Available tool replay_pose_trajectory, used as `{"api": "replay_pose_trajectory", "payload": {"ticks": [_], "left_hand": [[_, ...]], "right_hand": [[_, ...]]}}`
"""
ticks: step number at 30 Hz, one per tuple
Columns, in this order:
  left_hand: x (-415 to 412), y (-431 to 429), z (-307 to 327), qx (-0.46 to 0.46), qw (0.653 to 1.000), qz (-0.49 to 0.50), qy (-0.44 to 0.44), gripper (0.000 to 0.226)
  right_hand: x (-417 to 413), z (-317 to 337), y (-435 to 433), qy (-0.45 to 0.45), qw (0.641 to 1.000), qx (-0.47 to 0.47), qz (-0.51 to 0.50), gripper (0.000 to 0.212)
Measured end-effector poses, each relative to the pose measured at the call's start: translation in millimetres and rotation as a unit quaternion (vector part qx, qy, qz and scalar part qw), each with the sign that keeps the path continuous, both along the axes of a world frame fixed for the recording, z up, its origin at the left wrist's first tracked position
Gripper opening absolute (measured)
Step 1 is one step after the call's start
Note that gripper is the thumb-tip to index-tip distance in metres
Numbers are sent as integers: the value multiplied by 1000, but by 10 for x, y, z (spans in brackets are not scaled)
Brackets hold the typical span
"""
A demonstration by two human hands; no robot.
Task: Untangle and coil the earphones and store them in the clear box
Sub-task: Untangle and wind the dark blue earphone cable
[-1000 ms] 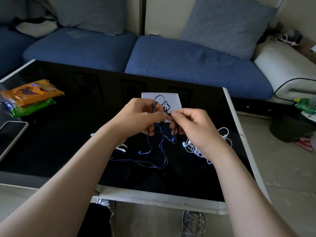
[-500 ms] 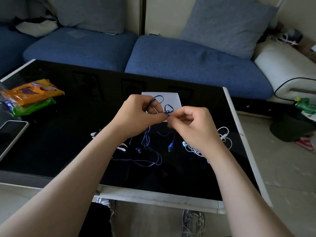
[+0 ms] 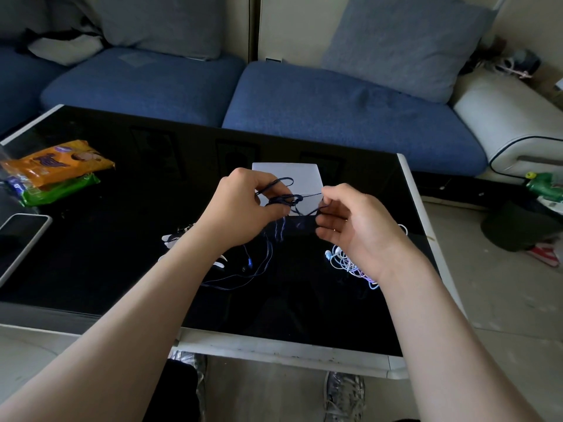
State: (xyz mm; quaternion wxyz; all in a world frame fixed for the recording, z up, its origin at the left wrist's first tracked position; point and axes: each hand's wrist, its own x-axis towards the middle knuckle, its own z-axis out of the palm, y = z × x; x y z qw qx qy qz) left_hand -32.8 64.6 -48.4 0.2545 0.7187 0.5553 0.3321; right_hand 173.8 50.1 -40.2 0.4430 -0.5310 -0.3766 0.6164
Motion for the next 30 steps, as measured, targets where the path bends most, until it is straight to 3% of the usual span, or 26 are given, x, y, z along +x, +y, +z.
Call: {"api": "replay_pose_trajectory", "payload": {"ticks": [4, 12, 18, 24, 30], "left_hand": [[0, 2, -22, 7, 999, 23, 35, 12], [17, -21, 19, -28, 998, -6, 57, 18], [21, -53, 39, -50, 995, -56, 69, 24], [58, -54, 56, -46, 999, -19, 21, 5], [53, -42, 87, -120, 989, -19, -81, 19]], "right_hand": [[7, -31, -38, -77, 996, 41, 31, 7], [-45, -33, -10, -10, 1000, 20, 2, 4], [-31, -88, -42, -197, 970, 132, -61, 8], [-22, -151, -20, -333, 921, 181, -91, 13], [11, -166, 3, -279, 947, 140, -79, 11]]}}
